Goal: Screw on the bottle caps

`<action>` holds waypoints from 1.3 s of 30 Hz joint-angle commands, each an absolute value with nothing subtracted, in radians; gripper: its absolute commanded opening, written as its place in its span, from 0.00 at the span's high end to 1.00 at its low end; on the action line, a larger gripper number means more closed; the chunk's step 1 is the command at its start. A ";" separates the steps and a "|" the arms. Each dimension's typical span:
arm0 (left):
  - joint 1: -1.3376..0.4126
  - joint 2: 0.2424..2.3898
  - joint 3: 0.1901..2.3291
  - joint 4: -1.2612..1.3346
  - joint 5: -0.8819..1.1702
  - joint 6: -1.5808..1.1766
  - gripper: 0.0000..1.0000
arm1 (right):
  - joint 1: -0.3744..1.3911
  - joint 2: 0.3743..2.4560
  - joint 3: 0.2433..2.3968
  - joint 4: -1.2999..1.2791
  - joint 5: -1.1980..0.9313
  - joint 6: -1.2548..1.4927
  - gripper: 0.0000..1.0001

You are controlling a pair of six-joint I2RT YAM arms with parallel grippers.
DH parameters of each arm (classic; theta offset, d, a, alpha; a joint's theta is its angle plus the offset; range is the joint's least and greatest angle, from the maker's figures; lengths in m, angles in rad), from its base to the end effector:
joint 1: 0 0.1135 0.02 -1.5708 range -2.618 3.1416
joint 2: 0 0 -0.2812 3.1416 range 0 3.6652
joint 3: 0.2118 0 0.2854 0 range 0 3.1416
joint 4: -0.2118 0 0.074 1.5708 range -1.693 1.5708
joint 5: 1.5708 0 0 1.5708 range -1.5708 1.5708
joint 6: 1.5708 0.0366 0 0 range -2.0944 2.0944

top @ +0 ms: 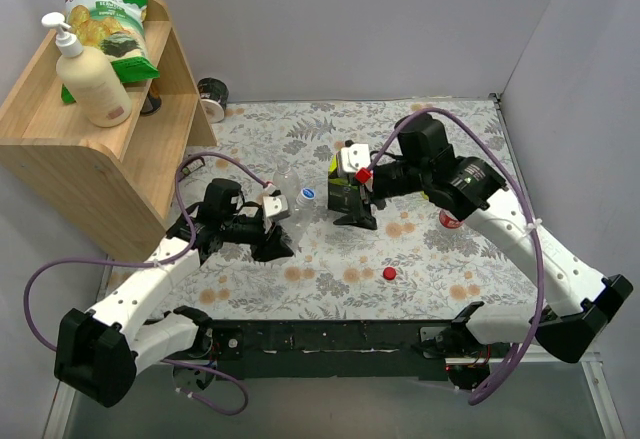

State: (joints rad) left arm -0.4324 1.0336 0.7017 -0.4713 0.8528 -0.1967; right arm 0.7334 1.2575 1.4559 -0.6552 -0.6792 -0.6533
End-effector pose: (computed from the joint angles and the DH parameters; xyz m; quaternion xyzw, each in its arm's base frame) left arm 0.1951 -0.1204 0.2503 0.2531 0.8202 -0.4702 0.2055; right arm 0.1978 0.2092 0.4496 -0.6470 0.5030 0.3025 0.4867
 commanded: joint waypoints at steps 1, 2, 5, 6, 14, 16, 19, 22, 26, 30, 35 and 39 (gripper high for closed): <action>-0.436 1.014 0.745 -0.492 0.842 -0.161 1.00 | 0.768 1.235 1.401 -0.551 -0.741 -0.715 0.02; -0.436 1.025 0.753 -0.495 0.845 -0.164 1.00 | 0.772 1.236 1.394 -0.536 -0.735 -0.713 0.02; -0.436 1.043 0.782 -0.509 0.854 -0.158 1.00 | 0.784 1.256 1.384 -0.468 -0.709 -0.695 0.02; -0.436 1.051 0.798 -0.511 0.853 -0.155 1.00 | 0.788 1.264 1.385 -0.453 -0.701 -0.690 0.02; -0.437 1.083 0.824 -0.526 0.861 -0.144 1.00 | 0.798 1.324 1.404 -0.350 -0.719 -0.655 0.02; -0.439 1.092 0.830 -0.526 0.862 -0.144 1.00 | 0.802 1.328 1.401 -0.344 -0.729 -0.661 0.02; -0.439 1.109 0.836 -0.523 0.865 -0.143 1.00 | 0.811 1.333 1.393 -0.337 -0.738 -0.666 0.02; -0.439 1.115 0.847 -0.515 0.868 -0.141 1.00 | 0.819 1.335 1.381 -0.345 -0.744 -0.680 0.02; -0.439 1.124 0.861 -0.508 0.861 -0.138 1.00 | 0.824 1.335 1.364 -0.367 -0.753 -0.689 0.02; -0.439 1.124 0.858 -0.496 0.856 -0.133 1.00 | 0.825 1.333 1.350 -0.391 -0.756 -0.687 0.03; -0.439 1.118 0.845 -0.463 0.859 -0.189 1.00 | 0.825 1.321 1.338 -0.417 -0.752 -0.678 0.04; -0.427 1.108 0.822 -0.413 0.857 -0.267 1.00 | 0.825 1.305 1.324 -0.446 -0.741 -0.670 0.05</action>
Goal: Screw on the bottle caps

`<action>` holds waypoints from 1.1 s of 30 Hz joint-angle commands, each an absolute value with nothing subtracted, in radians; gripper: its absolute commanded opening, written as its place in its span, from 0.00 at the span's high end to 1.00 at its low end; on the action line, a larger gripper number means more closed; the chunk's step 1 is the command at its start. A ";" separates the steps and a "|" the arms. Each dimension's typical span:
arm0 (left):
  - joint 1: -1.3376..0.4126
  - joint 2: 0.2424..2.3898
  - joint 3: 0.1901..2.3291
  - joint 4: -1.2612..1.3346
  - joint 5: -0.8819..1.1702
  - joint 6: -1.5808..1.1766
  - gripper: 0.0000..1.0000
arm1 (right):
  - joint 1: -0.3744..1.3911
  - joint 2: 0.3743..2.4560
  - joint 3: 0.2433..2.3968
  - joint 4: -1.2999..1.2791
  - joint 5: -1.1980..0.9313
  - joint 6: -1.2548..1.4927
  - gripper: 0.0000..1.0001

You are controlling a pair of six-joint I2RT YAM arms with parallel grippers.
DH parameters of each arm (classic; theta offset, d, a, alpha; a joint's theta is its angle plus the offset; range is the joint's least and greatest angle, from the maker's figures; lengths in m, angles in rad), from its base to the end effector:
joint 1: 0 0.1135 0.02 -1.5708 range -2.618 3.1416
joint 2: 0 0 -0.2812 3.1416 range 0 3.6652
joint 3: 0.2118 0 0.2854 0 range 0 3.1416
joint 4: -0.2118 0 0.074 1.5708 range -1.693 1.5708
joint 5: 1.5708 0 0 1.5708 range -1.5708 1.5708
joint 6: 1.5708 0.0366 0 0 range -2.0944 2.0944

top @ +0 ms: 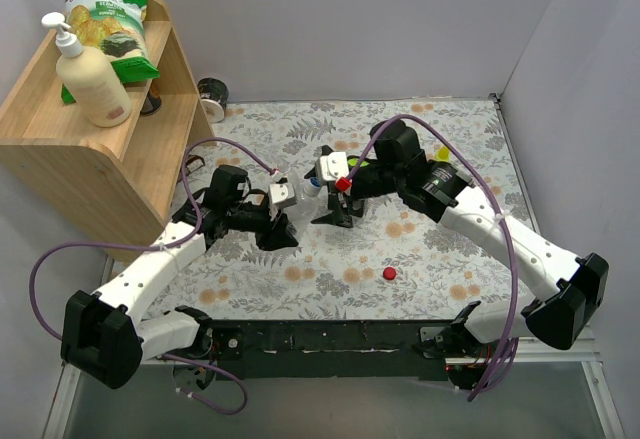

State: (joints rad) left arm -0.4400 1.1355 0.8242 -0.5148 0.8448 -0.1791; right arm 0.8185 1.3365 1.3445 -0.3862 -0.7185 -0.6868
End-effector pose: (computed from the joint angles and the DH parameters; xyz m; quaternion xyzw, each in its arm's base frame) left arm 0.2164 -0.1321 0.2678 0.2584 0.8230 -0.4648 0.1997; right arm 0.2063 0.2557 0.4117 -0.6736 0.4304 0.3249 0.5055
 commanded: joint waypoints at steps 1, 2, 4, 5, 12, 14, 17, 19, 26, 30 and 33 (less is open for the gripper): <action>-0.420 1.108 0.816 -0.394 0.861 -0.282 1.00 | 0.825 1.298 1.322 -0.452 -0.736 -0.667 0.05; -0.416 1.109 0.812 -0.384 0.865 -0.302 1.00 | 0.825 1.296 1.319 -0.466 -0.730 -0.664 0.05; -0.397 1.109 0.799 -0.345 0.887 -0.363 1.00 | 0.825 1.287 1.316 -0.477 -0.707 -0.663 0.05; -0.393 1.109 0.796 -0.333 0.896 -0.380 1.00 | 0.825 1.284 1.307 -0.486 -0.698 -0.663 0.05; -0.379 1.109 0.792 -0.291 0.913 -0.420 1.00 | 0.825 1.270 1.255 -0.528 -0.634 -0.637 0.05; -0.376 1.109 0.790 -0.285 0.907 -0.425 1.00 | 0.825 1.270 1.255 -0.549 -0.611 -0.626 0.05; -0.376 1.106 0.781 -0.276 0.900 -0.433 1.00 | 0.825 1.262 1.264 -0.609 -0.589 -0.623 0.05; -0.374 1.101 0.769 -0.272 0.896 -0.434 1.00 | 0.824 1.252 1.281 -0.650 -0.575 -0.623 0.06; -0.385 1.101 0.759 -0.377 0.881 -0.287 1.00 | 0.756 1.255 1.371 -0.579 -0.529 -0.586 0.06; -0.419 1.101 0.775 -0.437 0.851 -0.178 1.00 | 0.750 1.324 1.416 -0.471 -0.593 -0.597 0.02; -0.430 1.111 0.795 -0.453 0.844 -0.166 1.00 | 0.749 1.357 1.427 -0.401 -0.704 -0.577 0.02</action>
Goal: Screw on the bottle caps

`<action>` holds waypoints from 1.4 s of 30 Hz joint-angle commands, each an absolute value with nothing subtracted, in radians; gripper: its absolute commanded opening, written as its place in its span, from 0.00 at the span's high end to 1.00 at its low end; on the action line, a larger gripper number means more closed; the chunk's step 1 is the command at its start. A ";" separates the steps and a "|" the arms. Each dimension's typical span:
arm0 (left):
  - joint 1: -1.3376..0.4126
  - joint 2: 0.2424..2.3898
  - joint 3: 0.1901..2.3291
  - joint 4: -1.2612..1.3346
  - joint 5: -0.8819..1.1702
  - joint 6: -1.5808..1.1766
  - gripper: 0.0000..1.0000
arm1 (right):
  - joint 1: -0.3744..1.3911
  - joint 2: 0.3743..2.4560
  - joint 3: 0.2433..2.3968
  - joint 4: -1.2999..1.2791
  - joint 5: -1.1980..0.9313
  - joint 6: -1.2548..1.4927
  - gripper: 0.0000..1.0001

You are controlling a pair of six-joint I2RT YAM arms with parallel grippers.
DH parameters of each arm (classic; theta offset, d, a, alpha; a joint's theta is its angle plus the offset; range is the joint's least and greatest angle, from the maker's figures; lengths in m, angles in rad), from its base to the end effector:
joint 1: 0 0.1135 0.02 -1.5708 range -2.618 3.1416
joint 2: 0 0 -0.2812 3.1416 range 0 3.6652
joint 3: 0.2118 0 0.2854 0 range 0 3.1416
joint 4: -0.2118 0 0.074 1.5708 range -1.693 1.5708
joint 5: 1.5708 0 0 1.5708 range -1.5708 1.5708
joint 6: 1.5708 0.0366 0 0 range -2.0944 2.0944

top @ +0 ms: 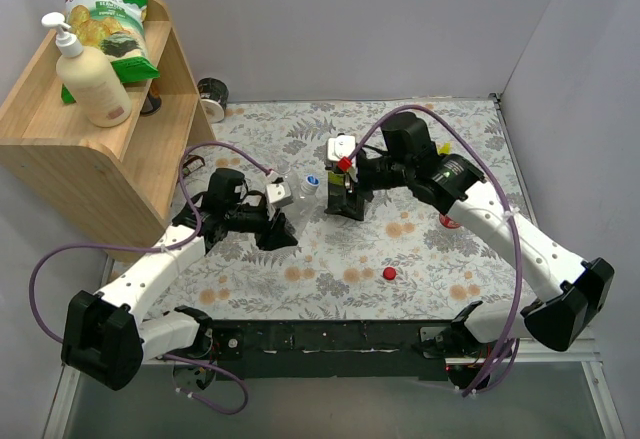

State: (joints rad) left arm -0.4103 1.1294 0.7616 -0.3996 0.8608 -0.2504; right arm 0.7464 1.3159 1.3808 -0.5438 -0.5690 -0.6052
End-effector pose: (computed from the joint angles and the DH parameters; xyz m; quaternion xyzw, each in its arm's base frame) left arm 0.2202 -0.1261 0.2555 0.2294 0.8208 -0.4785 0.2115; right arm 0.2191 0.2295 0.4153 -0.6268 0.5488 0.2744 0.4802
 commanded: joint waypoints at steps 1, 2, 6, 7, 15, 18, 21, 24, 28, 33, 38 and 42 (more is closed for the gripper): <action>-0.430 1.115 0.799 -0.454 0.844 -0.163 1.00 | 0.753 1.361 1.424 -0.384 -0.727 -0.572 0.02; -0.430 1.118 0.810 -0.457 0.842 -0.158 1.00 | 0.758 1.365 1.413 -0.371 -0.744 -0.569 0.02; -0.431 1.127 0.827 -0.456 0.835 -0.147 1.00 | 0.778 1.384 1.397 -0.348 -0.784 -0.563 0.02; -0.431 1.127 0.827 -0.456 0.834 -0.149 1.00 | 0.779 1.385 1.396 -0.348 -0.790 -0.561 0.02; -0.426 1.132 0.812 -0.405 0.853 -0.264 1.00 | 0.795 1.347 1.350 -0.379 -0.773 -0.591 0.02; -0.413 1.141 0.805 -0.367 0.888 -0.339 1.00 | 0.801 1.333 1.327 -0.394 -0.718 -0.601 0.02; -0.403 1.140 0.798 -0.316 0.904 -0.397 1.00 | 0.802 1.321 1.298 -0.413 -0.678 -0.604 0.02; -0.394 1.140 0.792 -0.288 0.894 -0.420 1.00 | 0.802 1.312 1.282 -0.449 -0.666 -0.603 0.02; -0.374 1.141 0.787 -0.265 0.885 -0.451 1.00 | 0.802 1.292 1.278 -0.515 -0.650 -0.603 0.02; -0.373 1.144 0.784 -0.290 0.894 -0.385 1.00 | 0.795 1.290 1.287 -0.612 -0.526 -0.609 0.02; -0.403 1.207 0.874 -0.664 0.830 0.084 1.00 | 0.683 1.359 1.460 -0.762 -0.560 -0.759 0.09; -0.407 1.258 0.952 -0.848 0.778 0.265 1.00 | 0.660 1.404 1.621 -0.912 -0.590 -0.961 0.17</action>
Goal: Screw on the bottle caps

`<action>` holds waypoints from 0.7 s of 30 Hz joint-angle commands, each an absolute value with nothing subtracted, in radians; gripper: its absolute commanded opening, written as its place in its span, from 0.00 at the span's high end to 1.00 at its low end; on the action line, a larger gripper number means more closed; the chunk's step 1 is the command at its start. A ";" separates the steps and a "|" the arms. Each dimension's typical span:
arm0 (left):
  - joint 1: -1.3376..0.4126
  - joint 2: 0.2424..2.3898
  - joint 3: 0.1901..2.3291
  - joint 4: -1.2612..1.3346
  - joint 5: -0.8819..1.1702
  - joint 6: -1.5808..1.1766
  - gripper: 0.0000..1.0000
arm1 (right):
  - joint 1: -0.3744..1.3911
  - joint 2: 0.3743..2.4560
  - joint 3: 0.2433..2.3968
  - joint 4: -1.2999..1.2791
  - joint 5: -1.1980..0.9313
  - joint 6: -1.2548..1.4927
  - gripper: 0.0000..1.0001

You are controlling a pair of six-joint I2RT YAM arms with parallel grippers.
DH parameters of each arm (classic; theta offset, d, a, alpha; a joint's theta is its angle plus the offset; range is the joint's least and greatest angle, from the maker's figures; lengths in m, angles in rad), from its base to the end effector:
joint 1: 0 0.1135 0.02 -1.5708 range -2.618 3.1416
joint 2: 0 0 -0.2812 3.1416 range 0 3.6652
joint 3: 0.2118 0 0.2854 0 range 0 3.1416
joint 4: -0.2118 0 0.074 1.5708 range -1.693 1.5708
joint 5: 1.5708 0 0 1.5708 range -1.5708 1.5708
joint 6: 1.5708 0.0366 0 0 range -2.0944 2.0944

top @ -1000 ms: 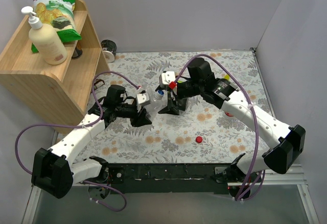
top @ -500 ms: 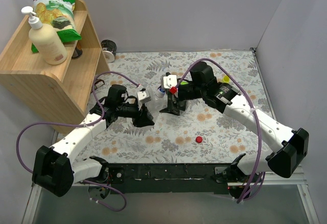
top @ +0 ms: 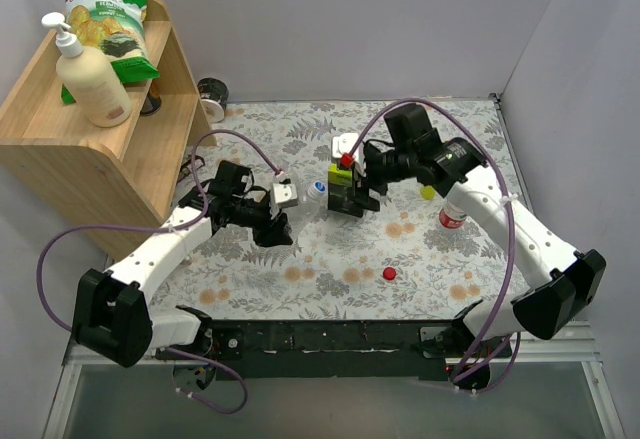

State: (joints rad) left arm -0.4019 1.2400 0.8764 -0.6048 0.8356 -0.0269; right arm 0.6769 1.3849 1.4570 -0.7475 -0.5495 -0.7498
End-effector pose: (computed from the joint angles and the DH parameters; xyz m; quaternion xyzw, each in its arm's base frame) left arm 0.2348 -0.1293 0.2551 0.2810 0.8351 -0.4363 0.1825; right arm 0.2407 0.2179 0.4040 -0.6566 0.5792 0.2292 0.4253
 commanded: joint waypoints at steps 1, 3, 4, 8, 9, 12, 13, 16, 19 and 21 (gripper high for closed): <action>-0.410 1.261 0.956 -0.862 0.773 0.282 1.00 | 0.661 1.410 1.655 -0.957 -0.613 -1.024 0.21; -0.420 1.258 0.959 -0.873 0.755 0.307 1.00 | 0.698 1.414 1.663 -1.032 -0.629 -1.205 0.26; -0.434 1.256 0.957 -0.871 0.747 0.311 1.00 | 0.710 1.411 1.648 -1.037 -0.623 -1.247 0.28; -0.475 1.253 0.960 -0.853 0.726 0.299 1.00 | 0.762 1.372 1.579 -1.023 -0.601 -1.411 0.30; -0.483 1.250 0.959 -0.847 0.719 0.284 1.00 | 0.776 1.365 1.565 -1.020 -0.600 -1.458 0.30; -0.517 1.241 0.956 -0.824 0.713 0.261 1.00 | 0.796 1.358 1.543 -1.014 -0.607 -1.497 0.30; -0.526 1.241 0.957 -0.813 0.715 0.244 1.00 | 0.802 1.359 1.542 -1.019 -0.610 -1.502 0.32; -0.529 1.239 0.953 -0.804 0.721 0.226 1.00 | 0.824 1.361 1.545 -1.072 -0.626 -1.581 0.34; -0.531 1.239 0.950 -0.804 0.719 0.230 1.00 | 0.845 1.347 1.511 -1.046 -0.618 -1.583 0.37; -0.534 1.244 0.951 -0.801 0.719 0.232 1.00 | 0.853 1.336 1.499 -1.039 -0.621 -1.585 0.38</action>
